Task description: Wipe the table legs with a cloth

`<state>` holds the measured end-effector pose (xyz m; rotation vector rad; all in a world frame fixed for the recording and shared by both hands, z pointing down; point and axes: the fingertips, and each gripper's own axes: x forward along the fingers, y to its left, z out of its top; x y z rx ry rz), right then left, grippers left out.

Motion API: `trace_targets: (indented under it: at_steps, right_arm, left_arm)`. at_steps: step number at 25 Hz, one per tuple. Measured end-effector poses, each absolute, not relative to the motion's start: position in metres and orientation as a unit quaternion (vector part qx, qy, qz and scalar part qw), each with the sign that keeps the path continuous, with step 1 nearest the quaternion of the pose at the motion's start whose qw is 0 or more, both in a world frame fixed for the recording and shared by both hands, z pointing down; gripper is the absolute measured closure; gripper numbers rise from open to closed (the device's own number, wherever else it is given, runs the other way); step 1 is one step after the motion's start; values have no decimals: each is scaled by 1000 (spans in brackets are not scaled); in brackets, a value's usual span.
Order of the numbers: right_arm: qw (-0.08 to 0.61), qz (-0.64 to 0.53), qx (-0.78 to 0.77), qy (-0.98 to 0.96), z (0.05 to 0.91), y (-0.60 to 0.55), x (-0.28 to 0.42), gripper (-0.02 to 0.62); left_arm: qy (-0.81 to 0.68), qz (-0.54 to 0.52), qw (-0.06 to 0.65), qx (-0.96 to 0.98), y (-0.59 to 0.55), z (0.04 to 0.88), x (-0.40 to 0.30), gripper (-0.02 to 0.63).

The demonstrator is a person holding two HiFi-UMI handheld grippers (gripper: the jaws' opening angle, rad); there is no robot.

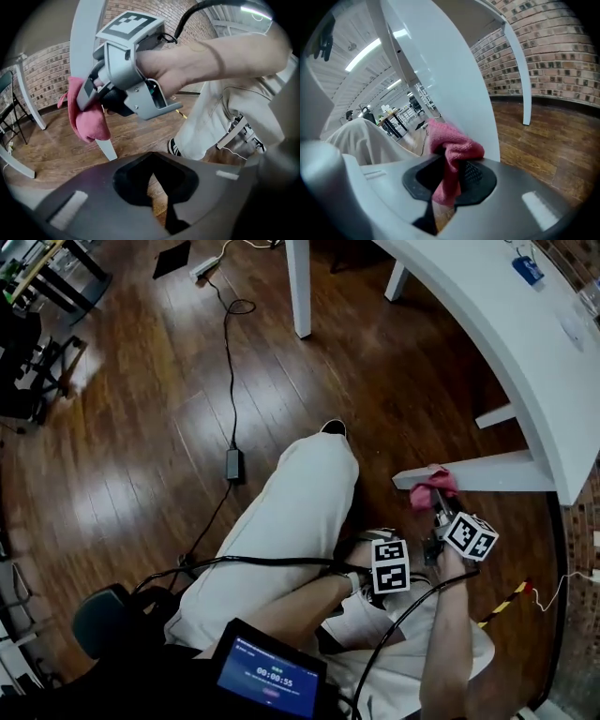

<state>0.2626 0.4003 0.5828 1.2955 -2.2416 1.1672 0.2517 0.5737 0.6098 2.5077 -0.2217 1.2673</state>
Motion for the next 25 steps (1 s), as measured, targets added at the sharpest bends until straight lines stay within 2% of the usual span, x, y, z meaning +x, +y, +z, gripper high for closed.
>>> trace_targets:
  at_steps: [15,20,25]
  right_arm:
    - [129,384,466,-787,485,394,241,545]
    - [111,360,476,-795,433,392,250,545]
    - [110,323,488,-804,384,388,249,545]
  left_arm:
    - [-112,397,174,894,555,576,219,604]
    - [-109,356,128,919,527,519,222,606]
    - [-103,344,69,931,494,459,192,606]
